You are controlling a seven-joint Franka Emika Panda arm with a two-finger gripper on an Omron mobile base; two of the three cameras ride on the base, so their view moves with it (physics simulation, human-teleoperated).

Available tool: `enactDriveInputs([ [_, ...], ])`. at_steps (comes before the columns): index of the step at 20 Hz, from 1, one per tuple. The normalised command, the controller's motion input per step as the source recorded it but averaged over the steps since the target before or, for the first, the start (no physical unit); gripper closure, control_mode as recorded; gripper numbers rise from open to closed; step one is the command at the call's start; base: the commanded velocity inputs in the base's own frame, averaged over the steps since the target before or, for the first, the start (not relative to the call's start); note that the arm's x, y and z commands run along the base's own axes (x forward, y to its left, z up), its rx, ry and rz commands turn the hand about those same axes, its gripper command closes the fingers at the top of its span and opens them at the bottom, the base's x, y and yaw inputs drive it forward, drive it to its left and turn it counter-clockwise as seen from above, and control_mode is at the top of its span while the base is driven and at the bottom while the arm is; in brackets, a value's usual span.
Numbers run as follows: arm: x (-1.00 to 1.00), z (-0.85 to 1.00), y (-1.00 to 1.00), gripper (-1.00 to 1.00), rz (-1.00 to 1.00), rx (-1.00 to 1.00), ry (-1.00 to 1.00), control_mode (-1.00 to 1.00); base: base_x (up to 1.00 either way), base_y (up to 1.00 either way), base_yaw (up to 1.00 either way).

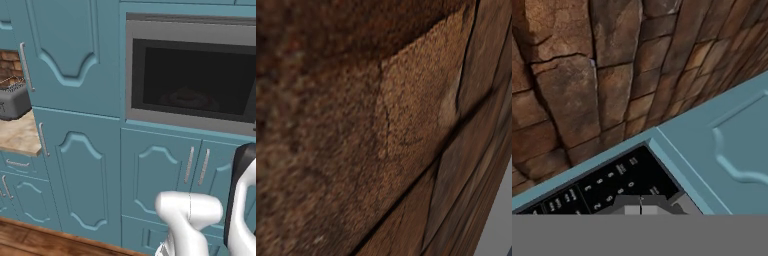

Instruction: Transport the steak from the fridge to the microwave and turn on the microwave.

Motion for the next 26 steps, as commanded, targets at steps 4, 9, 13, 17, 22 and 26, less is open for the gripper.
enactDriveInputs([
  [4, 0.38, -0.16, 0.00, 1.00, 0.00, -0.05, 0.00, -1.00, 0.00, 0.00, 0.00],
  [9, 0.28, -0.09, -0.03, 1.00, 0.00, -0.05, 0.00, -1.00, 0.00, 0.00, 0.00],
  [13, 0.19, -0.06, -0.17, 1.00, 0.00, -0.02, 0.00, -1.00, 0.00, 0.00, 0.00],
  [17, 0.11, -0.08, -0.18, 1.00, 0.00, 0.00, 0.00, -1.00, 0.00, 0.00, 0.00],
  [22, 0.16, -0.12, -0.05, 1.00, 0.00, 0.00, 0.00, -1.00, 0.00, 0.00, 0.00],
  [26, 0.18, -0.07, -0.07, 1.00, 0.00, 0.00, 0.00, -1.00, 0.00, 0.00, 0.00],
])
